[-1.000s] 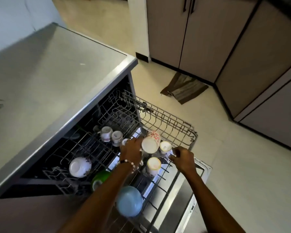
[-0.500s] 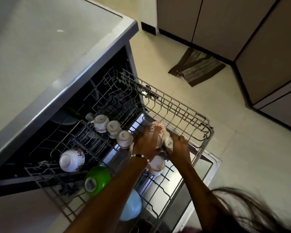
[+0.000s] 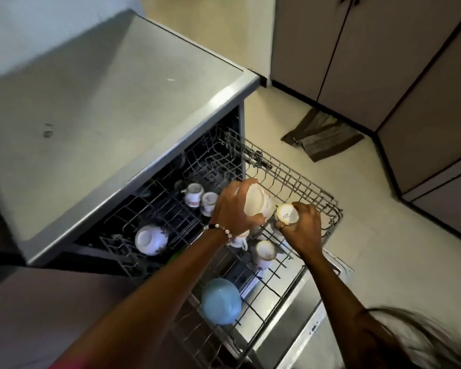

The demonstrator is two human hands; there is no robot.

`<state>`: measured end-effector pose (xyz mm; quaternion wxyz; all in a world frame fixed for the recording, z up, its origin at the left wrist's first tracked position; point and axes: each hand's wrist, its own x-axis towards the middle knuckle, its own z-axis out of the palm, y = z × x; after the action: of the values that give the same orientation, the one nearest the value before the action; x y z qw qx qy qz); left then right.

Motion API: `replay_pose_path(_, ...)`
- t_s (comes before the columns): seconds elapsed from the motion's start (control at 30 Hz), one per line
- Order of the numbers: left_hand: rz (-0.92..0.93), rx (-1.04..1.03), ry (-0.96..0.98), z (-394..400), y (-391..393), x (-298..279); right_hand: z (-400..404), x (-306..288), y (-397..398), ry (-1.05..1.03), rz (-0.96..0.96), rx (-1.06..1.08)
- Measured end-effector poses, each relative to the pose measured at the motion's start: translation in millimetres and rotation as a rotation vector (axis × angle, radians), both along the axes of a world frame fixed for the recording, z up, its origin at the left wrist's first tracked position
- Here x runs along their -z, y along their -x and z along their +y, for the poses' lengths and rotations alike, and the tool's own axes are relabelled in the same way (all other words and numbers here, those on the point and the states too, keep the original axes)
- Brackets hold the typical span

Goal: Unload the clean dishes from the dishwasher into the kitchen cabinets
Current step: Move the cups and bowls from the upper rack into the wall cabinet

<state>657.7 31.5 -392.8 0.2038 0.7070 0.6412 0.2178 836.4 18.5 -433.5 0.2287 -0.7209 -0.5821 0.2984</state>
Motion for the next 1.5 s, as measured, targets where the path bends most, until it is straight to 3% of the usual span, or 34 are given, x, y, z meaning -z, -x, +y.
replay_pose_path(0.1,-0.043,-0.083,-0.098,-27,28,-43,-11,-48,18,-0.066,0.018,-0.045)
replay_pose_path(0.27,-0.272,-0.153,-0.065,-91,92,-126,-50,-143,71,-0.202,0.101,-0.111)
replay_pose_path(0.43,-0.306,-0.273,-0.223,-179,178,-228,-105,-243,155,-0.342,0.171,-0.246)
replay_pose_path(0.73,-0.678,-0.476,-0.586,-336,339,-374,-219,-403,333,-0.552,0.435,-0.494)
replay_pose_path(1.13,-0.591,-0.696,-0.899,-438,492,-532,-288,-552,521,-0.735,0.656,-0.840)
replay_pose_path(1.5,-0.388,-0.732,-1.075,-365,616,-676,-199,-685,679,-0.935,0.747,-0.917)
